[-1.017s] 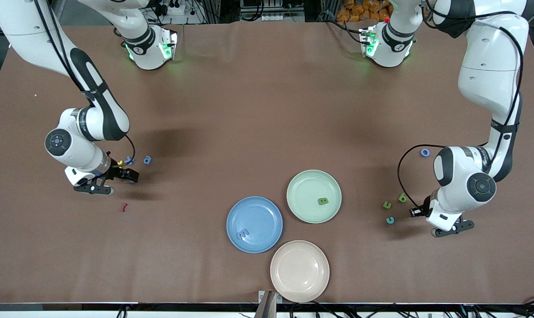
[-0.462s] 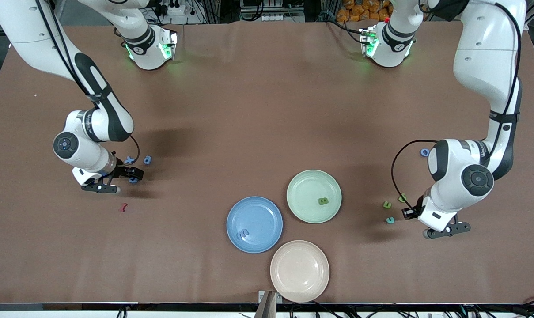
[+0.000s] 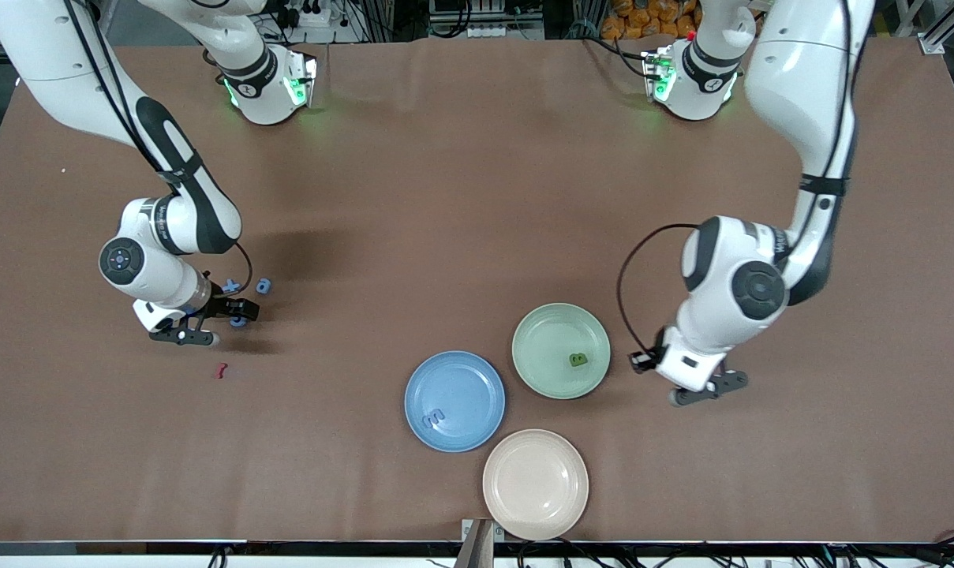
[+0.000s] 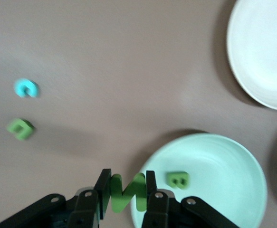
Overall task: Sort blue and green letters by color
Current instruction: 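Drop the N in the green plate while the right gripper carries G, then grasp the green n with the left gripper while the right drops G, then drop the n in the green plate while the right gripper nears blue d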
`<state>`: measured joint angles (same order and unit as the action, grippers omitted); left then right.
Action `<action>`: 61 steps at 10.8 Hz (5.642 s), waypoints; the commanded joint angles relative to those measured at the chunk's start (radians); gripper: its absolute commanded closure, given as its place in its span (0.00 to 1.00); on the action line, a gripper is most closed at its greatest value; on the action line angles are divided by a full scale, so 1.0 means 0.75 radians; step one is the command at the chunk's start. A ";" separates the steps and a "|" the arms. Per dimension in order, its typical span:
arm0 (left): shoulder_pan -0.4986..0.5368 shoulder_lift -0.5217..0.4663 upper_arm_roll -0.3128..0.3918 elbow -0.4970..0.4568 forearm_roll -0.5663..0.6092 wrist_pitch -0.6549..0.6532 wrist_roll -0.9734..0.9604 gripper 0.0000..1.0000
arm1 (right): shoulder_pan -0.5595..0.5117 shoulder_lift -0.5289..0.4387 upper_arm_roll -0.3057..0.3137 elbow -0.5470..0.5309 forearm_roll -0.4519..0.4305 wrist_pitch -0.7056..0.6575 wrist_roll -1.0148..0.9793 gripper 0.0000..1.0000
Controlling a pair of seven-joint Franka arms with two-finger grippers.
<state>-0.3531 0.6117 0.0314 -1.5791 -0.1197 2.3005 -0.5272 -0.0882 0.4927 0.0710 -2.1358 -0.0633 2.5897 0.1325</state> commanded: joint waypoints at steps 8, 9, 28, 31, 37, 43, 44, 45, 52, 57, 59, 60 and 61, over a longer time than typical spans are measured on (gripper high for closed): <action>-0.309 0.109 0.136 0.046 -0.100 -0.003 -0.244 0.00 | 0.007 0.006 0.020 0.078 0.002 -0.007 0.020 1.00; -0.298 0.103 0.134 0.044 -0.102 -0.003 -0.244 0.00 | 0.046 0.012 0.020 0.119 0.013 -0.015 0.074 1.00; 0.524 0.076 -0.351 -0.306 0.493 0.365 1.018 0.00 | 0.692 0.476 0.020 1.140 0.438 -0.056 1.396 1.00; 0.536 0.088 -0.351 -0.306 0.493 0.375 1.018 0.00 | 0.725 0.476 0.014 1.130 0.412 -0.054 1.384 0.00; 0.553 0.109 -0.351 -0.322 0.491 0.406 1.014 0.22 | 0.656 0.378 0.001 0.958 0.144 -0.320 1.155 0.00; 0.563 0.109 -0.351 -0.329 0.491 0.406 0.989 0.85 | 0.570 0.045 -0.017 0.426 0.084 -0.210 0.912 0.00; 0.561 0.109 -0.349 -0.331 0.491 0.406 0.989 0.87 | 0.545 -0.020 -0.017 0.303 0.084 -0.140 0.863 0.00; 0.563 0.109 -0.349 -0.331 0.489 0.406 0.987 0.91 | 0.515 -0.065 -0.017 0.224 0.084 -0.121 0.802 0.00; 0.339 -0.036 -0.239 -0.255 0.415 0.232 0.567 1.00 | 0.347 -0.336 -0.025 -0.222 0.074 0.009 0.487 0.00; -0.275 -0.018 0.182 -0.163 0.044 0.144 0.317 1.00 | 0.255 -0.330 -0.023 -0.361 0.076 0.169 0.325 0.00; -0.386 0.006 0.222 -0.108 -0.022 0.095 0.186 1.00 | 0.222 -0.311 -0.023 -0.361 0.076 0.157 0.286 0.00; -0.402 0.015 0.220 -0.091 -0.024 0.095 0.131 1.00 | 0.183 -0.299 -0.023 -0.363 0.076 0.151 0.239 0.00; -0.415 0.027 0.220 -0.085 -0.037 0.095 0.114 1.00 | 0.153 -0.277 -0.023 -0.363 0.076 0.153 0.206 0.00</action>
<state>-0.6344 0.5963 0.1711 -1.6900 -0.1082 2.3934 -0.3949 0.0898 0.2731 0.0423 -2.3884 0.0043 2.6961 0.3493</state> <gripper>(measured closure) 0.736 0.000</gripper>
